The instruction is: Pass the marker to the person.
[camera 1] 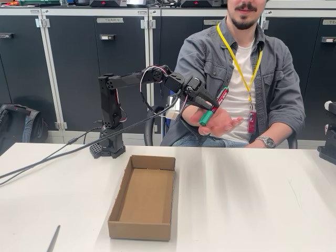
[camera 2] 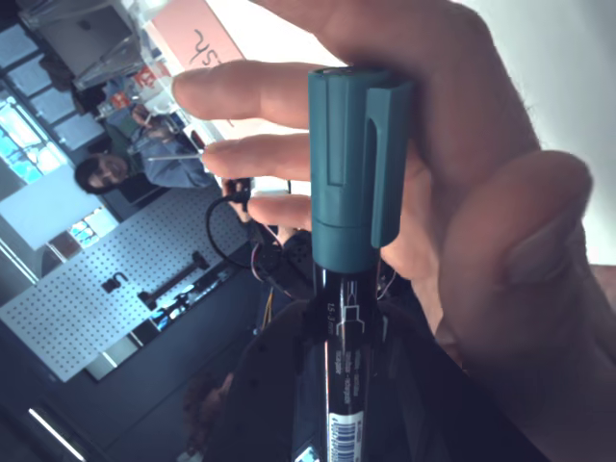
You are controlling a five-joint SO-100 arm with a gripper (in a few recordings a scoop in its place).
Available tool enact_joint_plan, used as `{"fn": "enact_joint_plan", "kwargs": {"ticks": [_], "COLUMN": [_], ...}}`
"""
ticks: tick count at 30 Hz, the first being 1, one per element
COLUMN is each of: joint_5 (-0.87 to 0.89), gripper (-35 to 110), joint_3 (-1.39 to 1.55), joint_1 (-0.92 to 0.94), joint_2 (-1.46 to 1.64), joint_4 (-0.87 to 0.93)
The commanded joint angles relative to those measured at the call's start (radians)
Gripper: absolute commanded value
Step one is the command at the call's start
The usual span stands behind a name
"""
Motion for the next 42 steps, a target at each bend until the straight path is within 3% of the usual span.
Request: {"fn": "enact_joint_plan", "kwargs": {"ticks": [1, 12, 18, 22, 42], "joint_5": [-0.021, -0.029, 0.020, 0.021, 0.055], "gripper": [-5, -1, 31, 39, 40], "joint_3": [-0.028, -0.003, 0.023, 0.011, -0.035], "joint_1": [-0.025, -0.018, -0.015, -0.011, 0.031], "joint_2": [0.014, 0.035, 0.058, 0.064, 0.071], "joint_4": [0.009, 0.015, 0.026, 0.003, 0.026]}}
